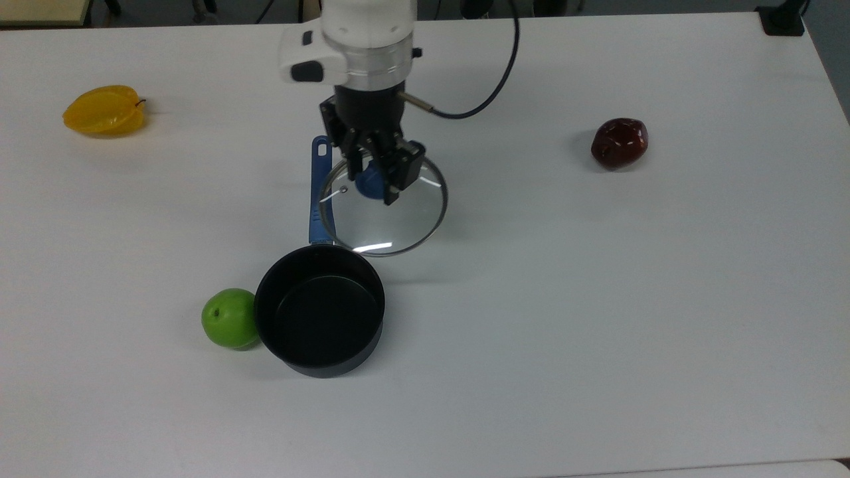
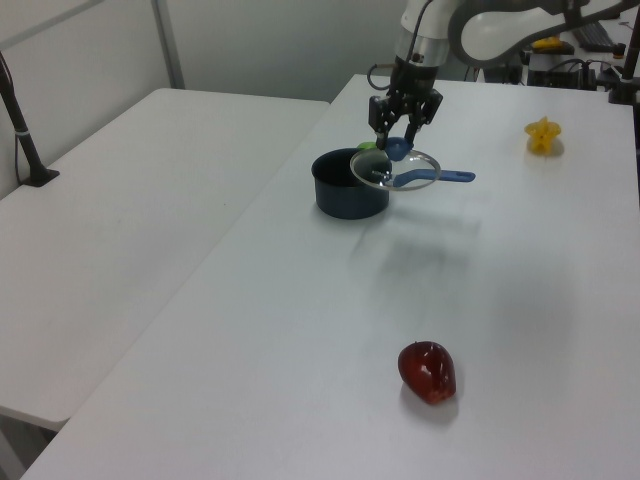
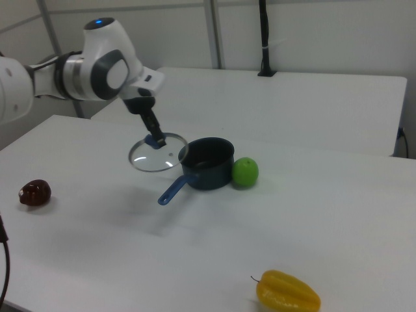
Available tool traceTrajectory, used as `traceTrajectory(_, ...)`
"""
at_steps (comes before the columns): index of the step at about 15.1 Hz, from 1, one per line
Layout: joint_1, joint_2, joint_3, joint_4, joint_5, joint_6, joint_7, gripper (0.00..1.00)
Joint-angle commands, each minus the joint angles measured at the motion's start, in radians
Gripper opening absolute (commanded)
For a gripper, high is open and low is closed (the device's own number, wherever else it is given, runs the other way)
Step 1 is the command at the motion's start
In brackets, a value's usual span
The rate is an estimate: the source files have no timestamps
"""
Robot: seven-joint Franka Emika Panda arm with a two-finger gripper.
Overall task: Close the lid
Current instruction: 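Lift the glass lid and carry it over the blue saucepan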
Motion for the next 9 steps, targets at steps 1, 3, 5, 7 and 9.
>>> traceTrajectory(1, -0.040, 0.110, -0.001, 0.131, 0.010, -0.031, -0.029, 0.34)
traceTrajectory(3, -0.065, 0.159, -0.001, 0.182, 0.007, -0.031, -0.034, 0.34)
traceTrajectory(5, -0.079, 0.187, -0.001, 0.215, 0.007, -0.030, -0.034, 0.34)
traceTrajectory(7, -0.083, 0.190, -0.001, 0.220, 0.007, -0.030, -0.035, 0.34)
traceTrajectory(9, -0.083, 0.194, -0.002, 0.222, 0.008, -0.028, -0.034, 0.34)
